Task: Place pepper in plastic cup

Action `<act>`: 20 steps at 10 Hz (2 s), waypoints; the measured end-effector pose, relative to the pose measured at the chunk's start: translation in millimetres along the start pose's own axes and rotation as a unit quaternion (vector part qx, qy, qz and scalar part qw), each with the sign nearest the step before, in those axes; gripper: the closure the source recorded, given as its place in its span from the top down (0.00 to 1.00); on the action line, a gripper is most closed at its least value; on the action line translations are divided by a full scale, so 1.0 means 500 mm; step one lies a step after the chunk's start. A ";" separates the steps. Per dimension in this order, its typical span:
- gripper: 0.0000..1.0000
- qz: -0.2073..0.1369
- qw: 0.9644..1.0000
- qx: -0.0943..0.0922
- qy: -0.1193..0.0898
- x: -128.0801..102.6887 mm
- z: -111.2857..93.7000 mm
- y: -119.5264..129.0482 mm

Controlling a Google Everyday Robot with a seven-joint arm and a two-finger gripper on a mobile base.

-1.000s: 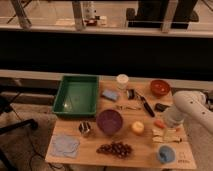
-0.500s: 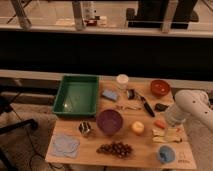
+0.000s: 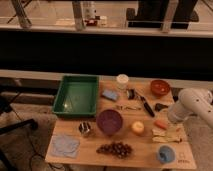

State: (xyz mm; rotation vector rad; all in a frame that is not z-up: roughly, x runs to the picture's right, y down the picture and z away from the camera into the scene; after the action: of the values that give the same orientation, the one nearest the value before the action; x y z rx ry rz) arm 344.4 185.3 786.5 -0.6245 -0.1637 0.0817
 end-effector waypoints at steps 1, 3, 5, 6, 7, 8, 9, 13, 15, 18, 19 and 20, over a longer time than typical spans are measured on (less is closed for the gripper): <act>0.80 -0.001 1.000 0.004 -0.001 0.002 -0.001 -0.006; 0.80 -0.007 1.000 0.015 -0.004 0.000 0.000 -0.020; 0.80 -0.009 1.000 0.025 -0.006 0.006 0.002 -0.031; 0.80 -0.011 1.000 0.027 -0.007 0.006 0.004 -0.035; 0.80 -0.013 1.000 0.028 -0.008 0.004 0.009 -0.041; 0.80 -0.015 0.999 0.027 -0.009 0.003 0.016 -0.047; 0.80 -0.017 0.999 0.027 -0.010 0.002 0.022 -0.053; 0.80 -0.021 1.000 -0.001 -0.019 0.007 0.065 -0.063; 0.80 -0.021 1.000 -0.010 -0.019 0.015 0.079 -0.067; 0.80 -0.022 1.000 -0.014 -0.009 0.026 0.096 -0.079; 0.80 -0.021 1.000 -0.014 -0.007 0.028 0.100 -0.085; 0.80 -0.017 1.000 -0.014 -0.006 0.034 0.106 -0.090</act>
State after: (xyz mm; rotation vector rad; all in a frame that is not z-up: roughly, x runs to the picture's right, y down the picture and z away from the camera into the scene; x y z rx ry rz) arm 353.1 181.4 857.7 -0.6487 -0.1872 0.0497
